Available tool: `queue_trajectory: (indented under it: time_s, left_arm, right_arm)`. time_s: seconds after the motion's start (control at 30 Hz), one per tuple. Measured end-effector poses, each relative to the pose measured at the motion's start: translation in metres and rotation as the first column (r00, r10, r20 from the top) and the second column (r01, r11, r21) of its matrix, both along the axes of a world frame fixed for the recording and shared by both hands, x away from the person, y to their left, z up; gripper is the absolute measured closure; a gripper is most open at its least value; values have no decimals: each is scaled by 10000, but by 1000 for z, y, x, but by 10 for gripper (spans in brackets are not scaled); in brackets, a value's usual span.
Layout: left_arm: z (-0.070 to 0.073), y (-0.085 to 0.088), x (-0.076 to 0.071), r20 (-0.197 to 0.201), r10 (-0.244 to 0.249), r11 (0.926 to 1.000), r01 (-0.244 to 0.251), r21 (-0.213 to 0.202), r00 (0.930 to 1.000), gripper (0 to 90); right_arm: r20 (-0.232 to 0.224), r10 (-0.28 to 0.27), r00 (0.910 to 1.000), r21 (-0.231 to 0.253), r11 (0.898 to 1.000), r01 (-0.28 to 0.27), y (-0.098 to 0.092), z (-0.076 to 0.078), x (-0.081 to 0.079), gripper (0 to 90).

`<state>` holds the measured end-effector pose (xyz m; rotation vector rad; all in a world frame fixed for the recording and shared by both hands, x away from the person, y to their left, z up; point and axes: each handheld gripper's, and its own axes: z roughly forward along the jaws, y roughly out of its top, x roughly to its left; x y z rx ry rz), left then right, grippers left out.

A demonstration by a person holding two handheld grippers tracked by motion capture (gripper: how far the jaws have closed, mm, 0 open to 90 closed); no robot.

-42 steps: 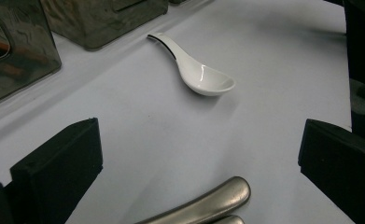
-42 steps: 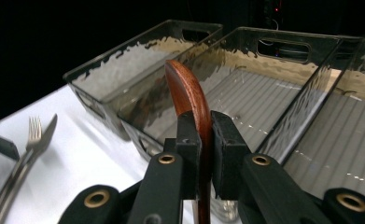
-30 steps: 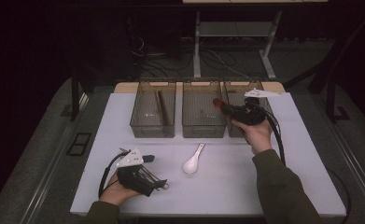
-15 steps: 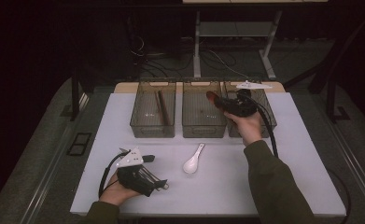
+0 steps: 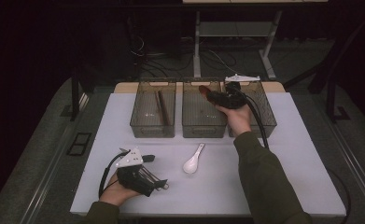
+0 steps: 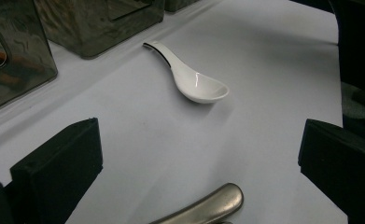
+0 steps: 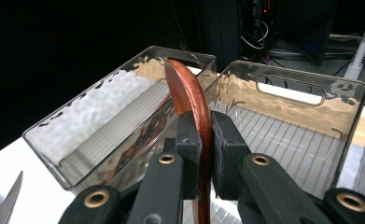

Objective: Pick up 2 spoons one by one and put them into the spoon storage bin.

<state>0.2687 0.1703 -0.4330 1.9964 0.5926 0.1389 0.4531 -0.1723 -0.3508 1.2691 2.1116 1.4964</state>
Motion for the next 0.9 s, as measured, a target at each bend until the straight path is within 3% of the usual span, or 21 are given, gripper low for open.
queue_trajectory:
  time_s: [0.57,0.77,0.9]
  left_arm:
    - [1,1,0,16,40,9999,-40,-151,10000,0]
    - [0,1,0,-34,18,9999,-18,-161,10000,0]
    - [0,1,0,-30,19,9999,-19,-155,10000,0]
  right_arm:
    - [-137,-193,9997,-150,9997,191,24,-5,27,826]
    - [-204,-196,9996,-69,9998,195,29,-14,33,827]
    - [-370,-173,9992,-344,9993,161,31,-21,34,826]
